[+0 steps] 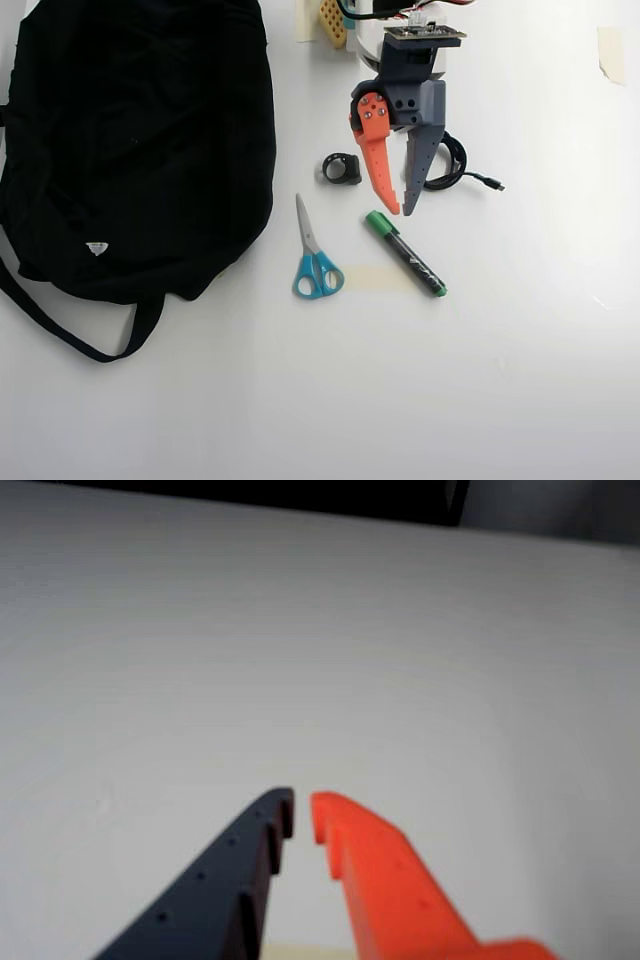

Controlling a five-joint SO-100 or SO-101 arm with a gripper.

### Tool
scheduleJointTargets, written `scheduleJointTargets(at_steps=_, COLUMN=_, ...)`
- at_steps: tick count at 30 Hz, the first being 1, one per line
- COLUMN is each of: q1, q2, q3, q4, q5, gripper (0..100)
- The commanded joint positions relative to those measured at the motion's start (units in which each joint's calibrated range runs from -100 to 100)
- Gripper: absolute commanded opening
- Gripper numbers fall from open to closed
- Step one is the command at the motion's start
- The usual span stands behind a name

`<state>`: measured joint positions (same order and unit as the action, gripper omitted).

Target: Put the green marker into the black bag

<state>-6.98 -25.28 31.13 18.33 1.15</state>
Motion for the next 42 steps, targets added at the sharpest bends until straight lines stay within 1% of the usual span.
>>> scheduleJointTargets(at_steps=1, q1=0.8, q2=3.0, q3=-7.6, q4=-1.0, q5=0.4, gripper=3)
scheduleJointTargets(at_steps=9, q1=1.3, q2=10.2, q3=-18.0, q4=-1.0, q5=0.4, gripper=3)
scheduleJointTargets(at_steps=17, q1=1.4, q2=13.7, q3=-23.7, q4=-1.0, q5=0.4, gripper=3)
scheduleJointTargets(at_steps=25, q1=1.3, q2=21.5, q3=-32.9, q4=-1.0, q5=0.3, gripper=3)
scheduleJointTargets(at_steps=30, q1=0.8, q2=23.6, q3=-33.8, q4=-1.2, q5=0.2, gripper=3)
scheduleJointTargets(at_steps=34, q1=0.8, q2=24.8, q3=-33.8, q4=-3.9, q5=0.2, gripper=3)
scheduleJointTargets(at_steps=42, q1=0.7, q2=25.1, q3=-33.3, q4=-4.3, q5=0.2, gripper=3)
